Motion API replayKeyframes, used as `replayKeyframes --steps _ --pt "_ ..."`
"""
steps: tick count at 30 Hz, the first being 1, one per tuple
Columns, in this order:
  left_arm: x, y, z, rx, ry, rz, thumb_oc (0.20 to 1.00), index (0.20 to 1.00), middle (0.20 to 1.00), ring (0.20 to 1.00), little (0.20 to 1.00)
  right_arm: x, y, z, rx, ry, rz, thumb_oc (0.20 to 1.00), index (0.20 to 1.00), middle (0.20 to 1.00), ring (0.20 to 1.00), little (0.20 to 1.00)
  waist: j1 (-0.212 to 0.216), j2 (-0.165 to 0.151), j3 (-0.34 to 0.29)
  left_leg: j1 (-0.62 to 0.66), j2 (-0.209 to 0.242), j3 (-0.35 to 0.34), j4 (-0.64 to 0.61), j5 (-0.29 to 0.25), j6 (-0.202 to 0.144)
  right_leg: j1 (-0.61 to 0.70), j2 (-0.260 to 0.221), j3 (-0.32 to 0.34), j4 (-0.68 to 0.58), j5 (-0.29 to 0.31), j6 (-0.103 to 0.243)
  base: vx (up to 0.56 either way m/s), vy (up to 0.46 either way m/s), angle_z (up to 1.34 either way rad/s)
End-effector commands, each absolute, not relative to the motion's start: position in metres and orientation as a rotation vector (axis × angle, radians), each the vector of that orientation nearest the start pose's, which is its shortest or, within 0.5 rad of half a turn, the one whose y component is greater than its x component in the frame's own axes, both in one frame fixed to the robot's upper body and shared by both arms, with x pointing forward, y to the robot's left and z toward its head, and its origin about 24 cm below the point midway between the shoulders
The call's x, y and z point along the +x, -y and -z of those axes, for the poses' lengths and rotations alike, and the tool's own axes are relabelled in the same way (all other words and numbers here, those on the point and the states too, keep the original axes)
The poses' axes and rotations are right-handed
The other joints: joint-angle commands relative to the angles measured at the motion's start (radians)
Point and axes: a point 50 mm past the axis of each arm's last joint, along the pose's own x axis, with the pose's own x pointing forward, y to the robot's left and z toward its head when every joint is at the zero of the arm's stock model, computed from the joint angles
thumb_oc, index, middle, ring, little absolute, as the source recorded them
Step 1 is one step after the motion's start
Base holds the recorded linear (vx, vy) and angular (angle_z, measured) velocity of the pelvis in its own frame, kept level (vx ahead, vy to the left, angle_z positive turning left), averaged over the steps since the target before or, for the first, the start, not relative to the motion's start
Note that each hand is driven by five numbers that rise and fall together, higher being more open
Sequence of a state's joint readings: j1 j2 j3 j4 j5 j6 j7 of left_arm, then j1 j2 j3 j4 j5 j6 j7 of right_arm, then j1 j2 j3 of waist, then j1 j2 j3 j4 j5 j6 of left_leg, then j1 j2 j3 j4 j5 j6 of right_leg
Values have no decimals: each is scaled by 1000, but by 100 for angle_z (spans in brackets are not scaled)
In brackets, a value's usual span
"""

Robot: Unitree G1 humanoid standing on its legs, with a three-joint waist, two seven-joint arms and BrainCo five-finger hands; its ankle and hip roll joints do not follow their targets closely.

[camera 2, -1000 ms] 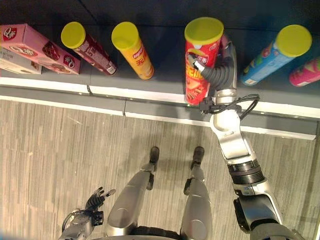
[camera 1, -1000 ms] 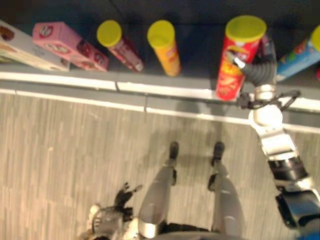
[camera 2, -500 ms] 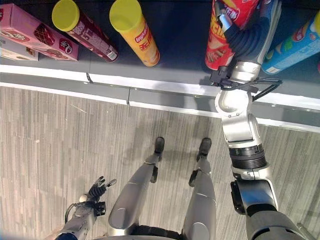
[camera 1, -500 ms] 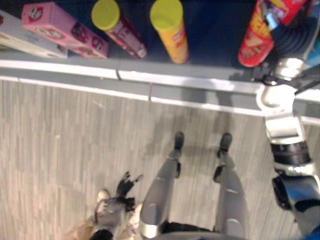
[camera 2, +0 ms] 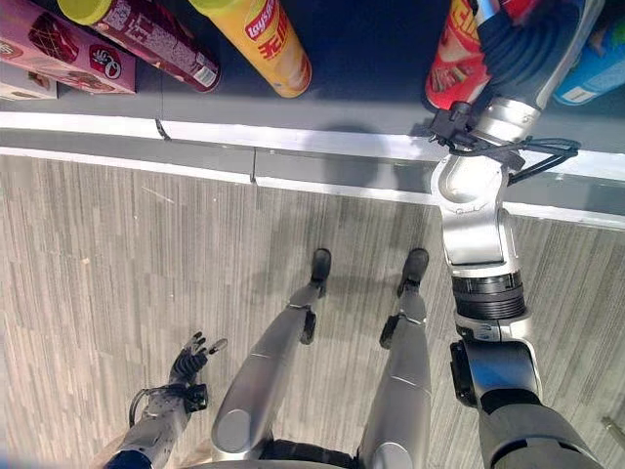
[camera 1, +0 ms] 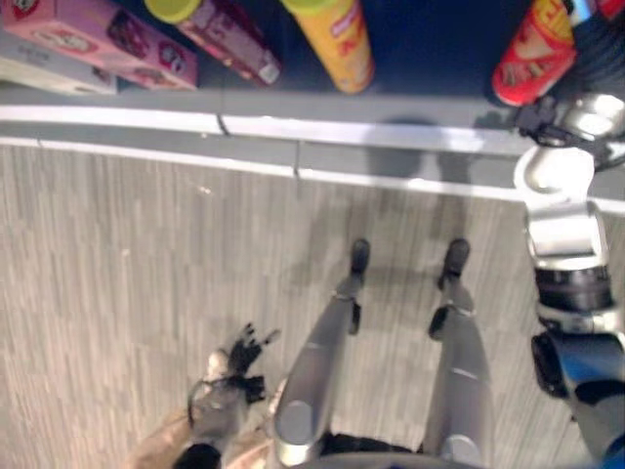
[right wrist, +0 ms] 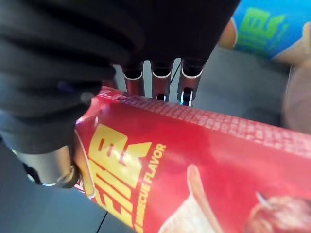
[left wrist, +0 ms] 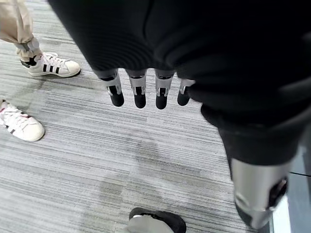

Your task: Put the goods on the table back onto the shelves and tidy them up.

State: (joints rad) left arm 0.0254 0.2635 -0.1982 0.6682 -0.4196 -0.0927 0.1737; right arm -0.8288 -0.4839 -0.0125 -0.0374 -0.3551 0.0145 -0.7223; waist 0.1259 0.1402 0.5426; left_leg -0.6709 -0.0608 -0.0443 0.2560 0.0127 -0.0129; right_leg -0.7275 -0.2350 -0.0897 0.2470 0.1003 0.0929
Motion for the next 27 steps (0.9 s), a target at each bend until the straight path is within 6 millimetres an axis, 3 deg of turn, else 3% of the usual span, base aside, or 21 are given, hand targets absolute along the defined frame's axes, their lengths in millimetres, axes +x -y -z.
replayKeyframes --steps 1,10,27 --pt "178 -219 97 -16 -644 -250 1000 1000 1000 1000 1000 261 196 -359 -471 1378 826 200 200 200 200 200 -15 77 -23 -93 32 5 67 -74 -36 14 -56 23 74 -107 57 13 34 1" --pt "181 -219 93 -20 -620 -250 1000 1000 1000 1000 1000 260 198 -366 -477 1399 861 200 200 200 200 200 -19 94 -23 -121 24 15 63 -70 -33 -27 -64 36 81 -102 61 4 9 -2" --pt "181 -218 93 -20 -620 -250 1000 1000 1000 1000 1000 260 198 -366 -477 1399 861 200 200 200 200 200 -19 94 -23 -121 24 16 62 -70 -33 -27 -64 36 81 -102 61 0 0 -1"
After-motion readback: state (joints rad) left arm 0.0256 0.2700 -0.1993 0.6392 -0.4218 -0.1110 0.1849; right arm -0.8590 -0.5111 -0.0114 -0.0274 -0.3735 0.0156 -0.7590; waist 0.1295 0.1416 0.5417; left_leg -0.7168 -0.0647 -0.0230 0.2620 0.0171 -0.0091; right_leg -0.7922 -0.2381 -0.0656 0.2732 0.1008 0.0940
